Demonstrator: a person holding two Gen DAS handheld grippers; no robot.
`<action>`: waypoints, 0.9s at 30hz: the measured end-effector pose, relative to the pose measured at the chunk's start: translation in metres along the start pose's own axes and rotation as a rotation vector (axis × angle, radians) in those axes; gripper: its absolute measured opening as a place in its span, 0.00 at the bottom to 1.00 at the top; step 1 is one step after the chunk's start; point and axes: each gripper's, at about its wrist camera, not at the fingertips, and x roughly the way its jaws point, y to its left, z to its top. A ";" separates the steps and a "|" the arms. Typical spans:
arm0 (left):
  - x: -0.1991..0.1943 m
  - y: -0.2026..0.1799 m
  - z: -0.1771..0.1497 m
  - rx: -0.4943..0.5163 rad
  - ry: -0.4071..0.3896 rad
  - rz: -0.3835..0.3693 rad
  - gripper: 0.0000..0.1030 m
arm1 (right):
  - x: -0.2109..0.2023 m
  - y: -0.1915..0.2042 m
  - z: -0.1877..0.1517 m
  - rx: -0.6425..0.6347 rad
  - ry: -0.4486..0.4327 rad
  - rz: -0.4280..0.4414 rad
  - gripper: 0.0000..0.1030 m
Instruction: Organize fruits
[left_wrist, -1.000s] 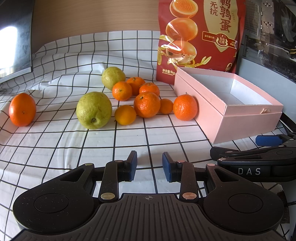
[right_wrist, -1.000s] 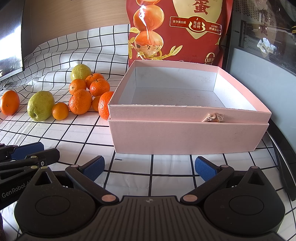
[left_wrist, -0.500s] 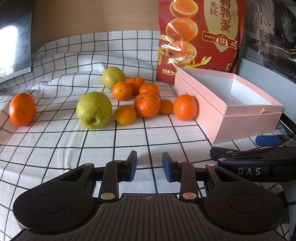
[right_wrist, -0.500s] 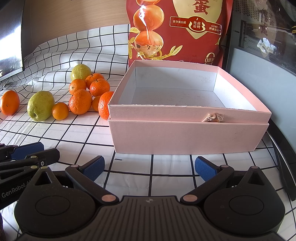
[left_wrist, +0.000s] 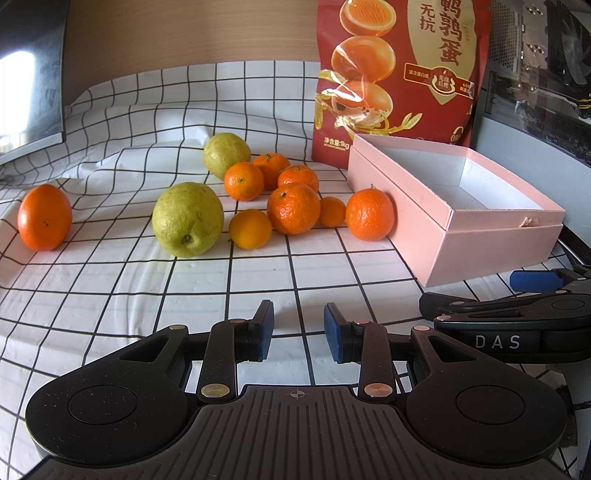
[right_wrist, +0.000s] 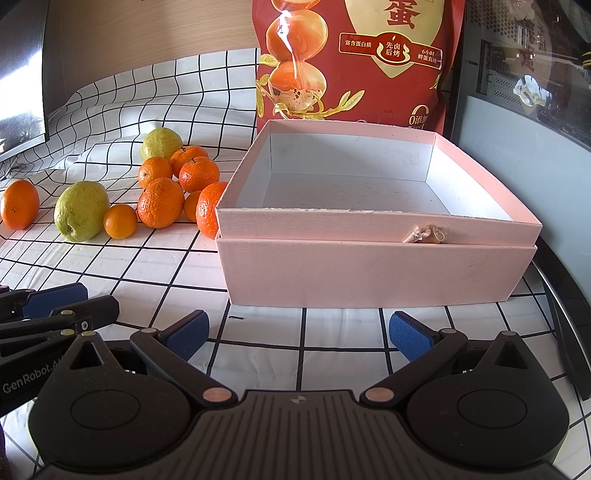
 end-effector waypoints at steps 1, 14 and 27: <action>0.000 0.000 0.000 0.000 0.000 0.000 0.34 | 0.000 0.000 0.000 0.000 0.000 0.000 1.00; -0.004 0.010 0.002 -0.024 -0.024 -0.049 0.32 | -0.003 -0.005 0.004 -0.069 0.065 0.077 1.00; -0.039 0.204 0.051 -0.500 -0.220 0.103 0.32 | 0.004 0.013 0.017 -0.176 0.113 0.266 1.00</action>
